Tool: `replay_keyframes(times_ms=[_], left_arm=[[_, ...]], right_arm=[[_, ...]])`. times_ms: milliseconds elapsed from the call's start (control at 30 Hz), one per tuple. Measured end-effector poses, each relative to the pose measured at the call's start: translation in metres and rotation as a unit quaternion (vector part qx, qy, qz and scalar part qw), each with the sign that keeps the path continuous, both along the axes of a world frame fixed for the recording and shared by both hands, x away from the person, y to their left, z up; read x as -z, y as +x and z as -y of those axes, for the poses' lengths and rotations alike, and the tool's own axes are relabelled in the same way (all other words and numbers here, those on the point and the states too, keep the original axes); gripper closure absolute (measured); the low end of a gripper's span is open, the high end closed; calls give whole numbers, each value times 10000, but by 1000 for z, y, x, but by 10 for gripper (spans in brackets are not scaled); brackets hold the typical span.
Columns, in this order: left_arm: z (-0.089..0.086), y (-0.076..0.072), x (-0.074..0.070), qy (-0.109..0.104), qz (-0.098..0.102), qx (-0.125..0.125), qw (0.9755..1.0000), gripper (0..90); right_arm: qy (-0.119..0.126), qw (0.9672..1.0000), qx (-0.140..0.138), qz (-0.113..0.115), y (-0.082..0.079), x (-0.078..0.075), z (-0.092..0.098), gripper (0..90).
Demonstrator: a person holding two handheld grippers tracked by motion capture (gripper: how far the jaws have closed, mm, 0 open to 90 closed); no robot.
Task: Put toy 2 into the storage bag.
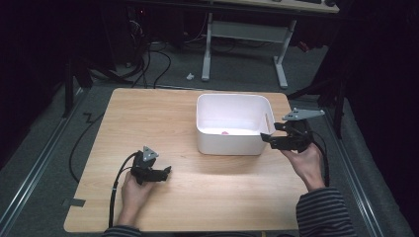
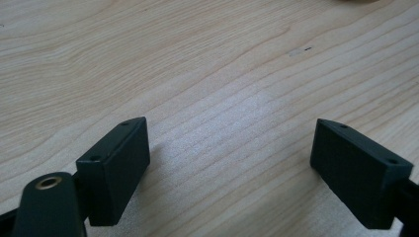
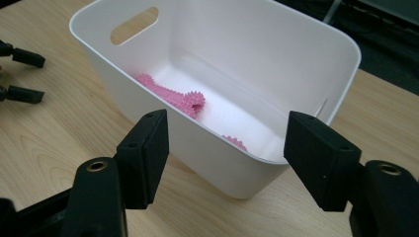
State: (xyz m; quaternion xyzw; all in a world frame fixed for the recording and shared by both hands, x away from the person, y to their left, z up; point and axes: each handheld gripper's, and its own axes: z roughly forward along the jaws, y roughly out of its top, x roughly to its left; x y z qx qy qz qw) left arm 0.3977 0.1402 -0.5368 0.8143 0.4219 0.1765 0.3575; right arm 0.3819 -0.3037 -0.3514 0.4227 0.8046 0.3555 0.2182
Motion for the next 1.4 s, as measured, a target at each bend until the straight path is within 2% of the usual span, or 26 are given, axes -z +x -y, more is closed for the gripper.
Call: replay_keyframes(times_ms=[100, 267, 400, 567, 667, 967, 1400], left_arm=[[0, 0, 0, 1, 0, 1, 10000, 156], [0, 0, 0, 1, 0, 1, 10000, 156], [0, 0, 0, 0, 0, 0, 10000, 156], [0, 0, 0, -7, -2, 0, 10000, 159], [0, 0, 0, -7, -2, 0, 10000, 159], [0, 0, 0, -6, -9, 4, 10000, 159], [0, 0, 0, -7, -3, 0, 10000, 160]], right_arm=[[111, 9999, 30, 34, -6, -2, 6, 344], [133, 9998, 168, 22, -16, 0, 16, 344], [131, 9995, 260, 99, -27, -3, 22, 345], [244, 9989, 405, 71, -42, 1, 33, 345], [298, 9982, 481, 175, -51, 2, 37, 348], [524, 9962, 658, 222, -69, 15, 54, 353], [591, 9953, 762, 124, -79, 41, 59, 359]])
